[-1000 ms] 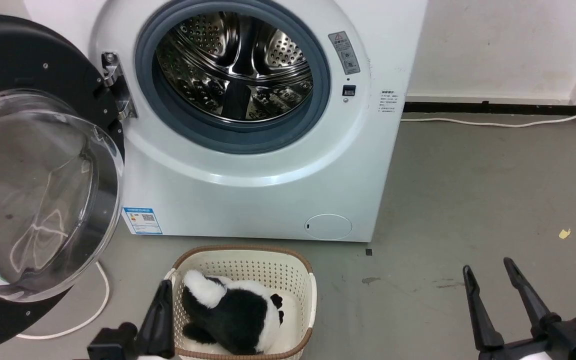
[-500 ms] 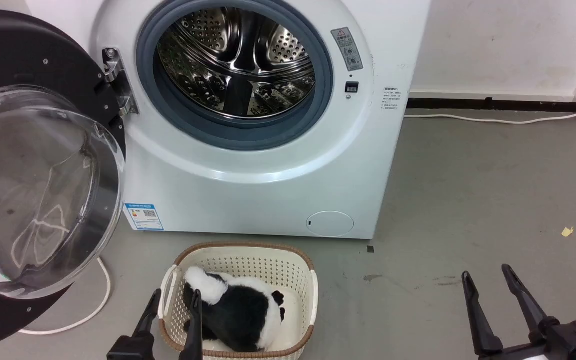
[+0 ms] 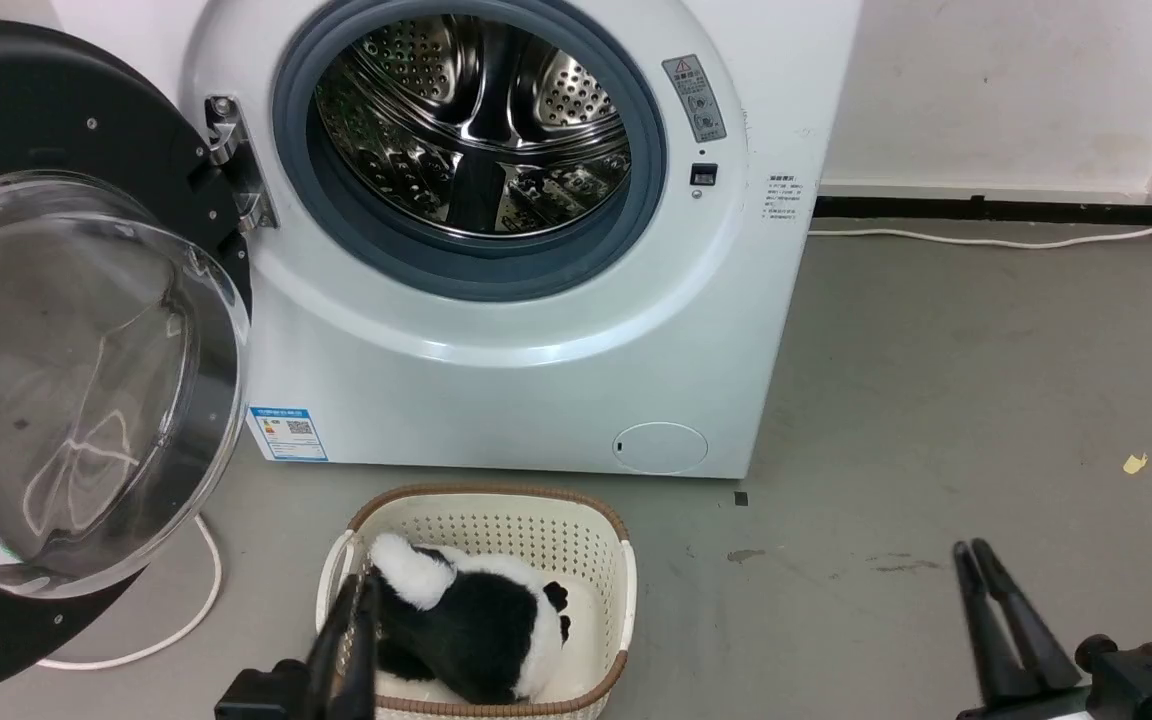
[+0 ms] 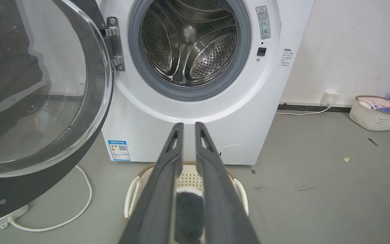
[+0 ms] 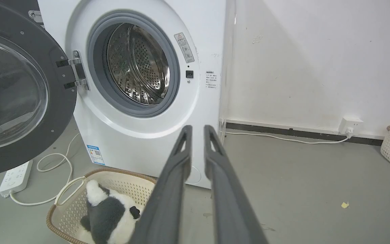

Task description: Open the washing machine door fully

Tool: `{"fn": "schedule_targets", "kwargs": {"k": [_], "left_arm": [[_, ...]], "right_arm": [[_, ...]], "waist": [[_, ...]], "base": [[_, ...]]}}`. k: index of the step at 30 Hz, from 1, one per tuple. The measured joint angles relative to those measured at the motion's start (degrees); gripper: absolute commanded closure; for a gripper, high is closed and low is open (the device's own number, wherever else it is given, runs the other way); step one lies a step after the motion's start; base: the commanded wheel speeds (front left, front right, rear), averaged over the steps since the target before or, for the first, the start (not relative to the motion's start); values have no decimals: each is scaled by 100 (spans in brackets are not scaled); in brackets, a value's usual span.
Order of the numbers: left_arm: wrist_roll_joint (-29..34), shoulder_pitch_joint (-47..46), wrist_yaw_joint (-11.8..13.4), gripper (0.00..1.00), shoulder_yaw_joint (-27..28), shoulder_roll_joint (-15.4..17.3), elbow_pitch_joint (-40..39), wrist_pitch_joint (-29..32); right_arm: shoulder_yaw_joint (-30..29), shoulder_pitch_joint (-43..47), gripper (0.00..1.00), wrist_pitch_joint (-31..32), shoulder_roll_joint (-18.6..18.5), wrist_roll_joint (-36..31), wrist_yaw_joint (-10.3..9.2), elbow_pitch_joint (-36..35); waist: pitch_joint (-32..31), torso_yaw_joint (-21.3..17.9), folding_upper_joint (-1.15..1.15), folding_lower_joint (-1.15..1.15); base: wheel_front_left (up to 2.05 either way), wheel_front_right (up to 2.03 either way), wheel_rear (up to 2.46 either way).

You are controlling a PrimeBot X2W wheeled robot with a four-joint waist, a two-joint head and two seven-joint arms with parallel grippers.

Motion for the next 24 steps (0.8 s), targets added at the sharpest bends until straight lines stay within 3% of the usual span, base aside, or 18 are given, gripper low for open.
{"fn": "schedule_targets", "kwargs": {"k": [24], "left_arm": [[167,-12,-76,100,181,-58,-69,253]], "right_arm": [[35,-37,100,252,0,-16,0,-2]], "waist": [[38,-1,0,0]], "base": [[0,0,0]]}}
